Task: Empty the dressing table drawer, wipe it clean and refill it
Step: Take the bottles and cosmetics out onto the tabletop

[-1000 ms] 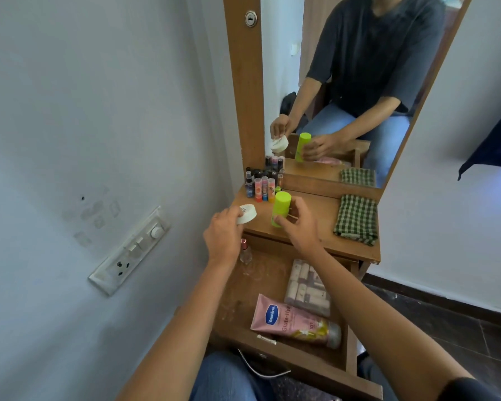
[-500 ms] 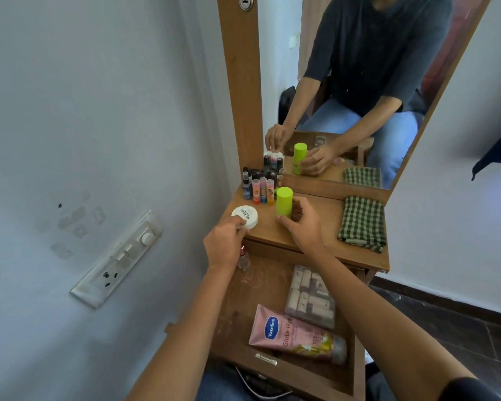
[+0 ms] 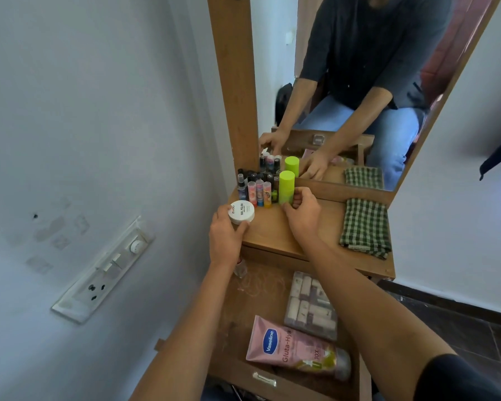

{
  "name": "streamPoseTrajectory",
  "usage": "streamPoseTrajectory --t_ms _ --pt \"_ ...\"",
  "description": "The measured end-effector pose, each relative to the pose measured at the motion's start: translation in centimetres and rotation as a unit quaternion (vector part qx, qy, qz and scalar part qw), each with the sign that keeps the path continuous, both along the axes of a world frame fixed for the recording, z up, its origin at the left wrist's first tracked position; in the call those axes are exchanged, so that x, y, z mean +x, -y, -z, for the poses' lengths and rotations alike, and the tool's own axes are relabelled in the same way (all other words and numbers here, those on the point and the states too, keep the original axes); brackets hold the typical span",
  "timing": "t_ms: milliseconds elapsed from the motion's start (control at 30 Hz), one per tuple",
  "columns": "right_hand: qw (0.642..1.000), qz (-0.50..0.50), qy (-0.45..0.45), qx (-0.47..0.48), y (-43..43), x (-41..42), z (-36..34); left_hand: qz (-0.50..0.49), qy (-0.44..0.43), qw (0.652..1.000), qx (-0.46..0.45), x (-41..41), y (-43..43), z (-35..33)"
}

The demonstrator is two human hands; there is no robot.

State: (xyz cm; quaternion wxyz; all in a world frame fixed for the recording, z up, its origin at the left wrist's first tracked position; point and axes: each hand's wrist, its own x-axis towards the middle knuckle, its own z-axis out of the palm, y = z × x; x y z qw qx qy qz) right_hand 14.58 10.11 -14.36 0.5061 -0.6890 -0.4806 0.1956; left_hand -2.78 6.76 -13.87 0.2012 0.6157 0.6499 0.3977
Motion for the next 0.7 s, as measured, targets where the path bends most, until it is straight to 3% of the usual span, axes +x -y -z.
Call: streamPoseTrajectory --t_ms 700 --pt "0.999 -0.025 0.038 -0.011 0.3 -0.2 0.1 0.012 0.028 1.000 0.006 -0.1 -1.6 0.7"
